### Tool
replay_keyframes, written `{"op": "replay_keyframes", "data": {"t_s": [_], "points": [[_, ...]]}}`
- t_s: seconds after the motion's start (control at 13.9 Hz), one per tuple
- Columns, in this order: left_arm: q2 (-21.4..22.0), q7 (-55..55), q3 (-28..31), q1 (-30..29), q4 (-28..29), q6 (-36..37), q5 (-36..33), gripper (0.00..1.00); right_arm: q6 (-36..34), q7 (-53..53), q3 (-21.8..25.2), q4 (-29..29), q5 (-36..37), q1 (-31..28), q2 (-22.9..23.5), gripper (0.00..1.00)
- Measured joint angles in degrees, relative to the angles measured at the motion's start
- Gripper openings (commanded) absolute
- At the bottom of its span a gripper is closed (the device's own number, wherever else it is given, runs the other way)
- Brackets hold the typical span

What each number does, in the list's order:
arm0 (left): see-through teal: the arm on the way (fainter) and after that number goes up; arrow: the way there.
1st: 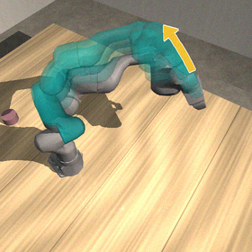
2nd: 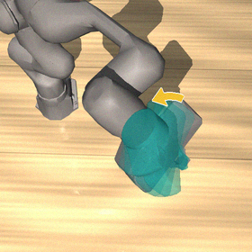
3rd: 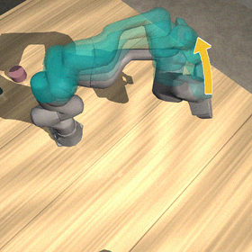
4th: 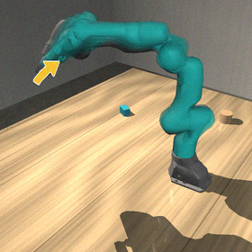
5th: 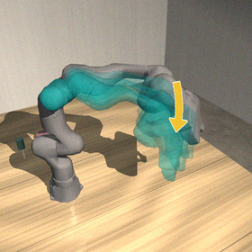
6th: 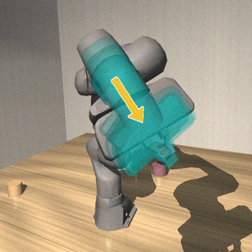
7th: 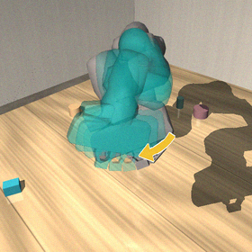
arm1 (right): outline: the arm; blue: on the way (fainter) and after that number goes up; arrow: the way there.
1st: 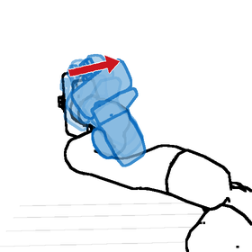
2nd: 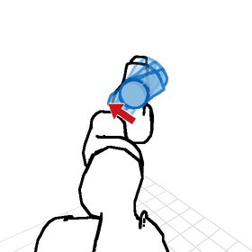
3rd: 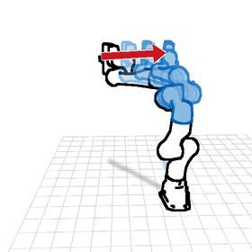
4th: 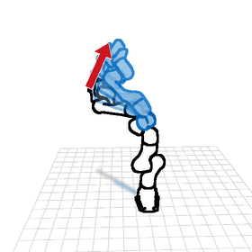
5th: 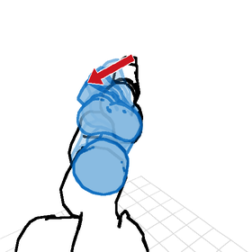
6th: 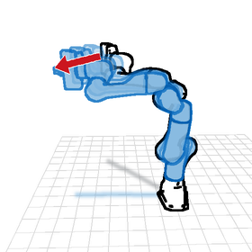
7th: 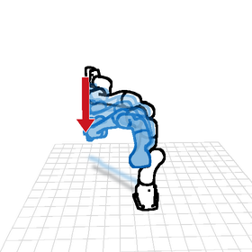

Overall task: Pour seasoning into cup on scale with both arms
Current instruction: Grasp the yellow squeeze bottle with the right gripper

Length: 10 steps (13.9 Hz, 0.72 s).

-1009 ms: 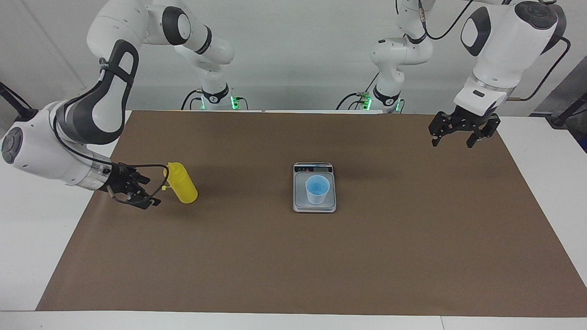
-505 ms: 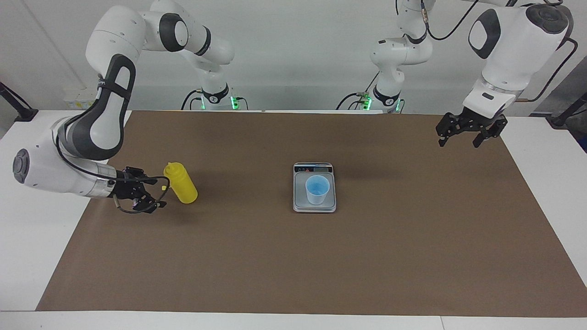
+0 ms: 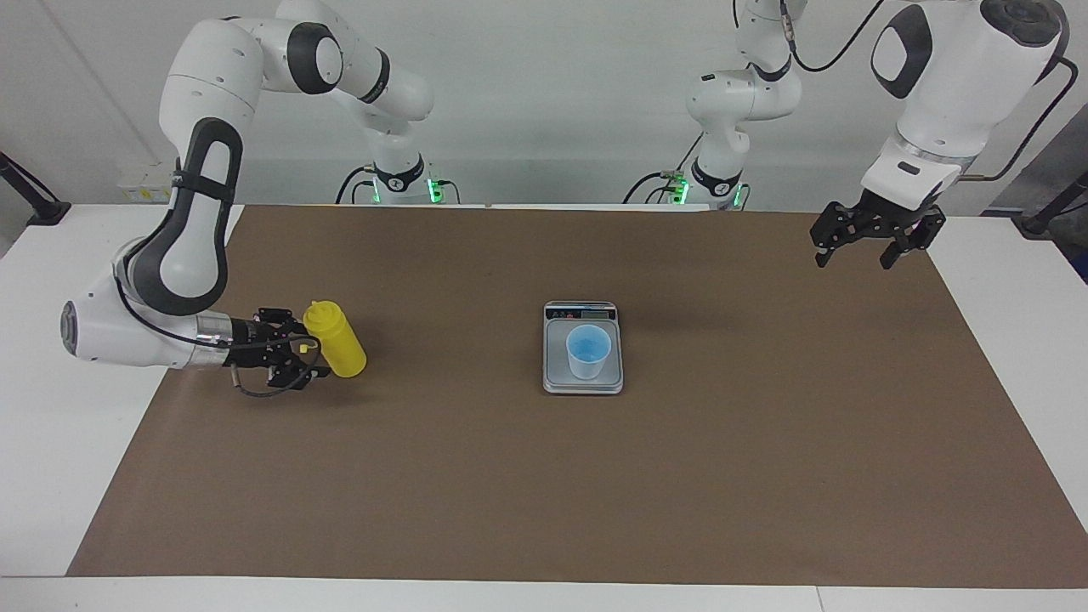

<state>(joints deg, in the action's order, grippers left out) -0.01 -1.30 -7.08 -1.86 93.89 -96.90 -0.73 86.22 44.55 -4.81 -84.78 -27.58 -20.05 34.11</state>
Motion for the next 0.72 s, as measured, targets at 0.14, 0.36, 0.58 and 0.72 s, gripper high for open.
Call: {"op": "replay_keyframes", "data": {"t_s": [0.14, 0.36, 0.58, 0.72], "points": [[0.0, 0.0, 0.0, 0.0, 0.0, 0.1, 0.0, 1.00, 0.7, 0.0, 0.0, -2.9, -1.4, -0.2, -1.1, 1.00], [0.0, 0.0, 0.0, 0.0, 0.1, 0.7, 0.0, 1.00, 2.4, 0.0, 0.0, -7.9, -5.3, -0.8, -3.2, 0.39], [0.1, 0.0, -0.1, 0.0, 0.2, 1.0, 0.0, 1.00, 2.8, 0.0, 0.0, -9.8, -6.8, -1.3, -4.4, 0.00], [0.2, 0.0, 0.0, 0.0, 0.3, 1.0, 0.0, 1.00, 3.4, 1.0, 0.0, -10.1, -7.5, -1.4, -4.5, 0.00]]}}
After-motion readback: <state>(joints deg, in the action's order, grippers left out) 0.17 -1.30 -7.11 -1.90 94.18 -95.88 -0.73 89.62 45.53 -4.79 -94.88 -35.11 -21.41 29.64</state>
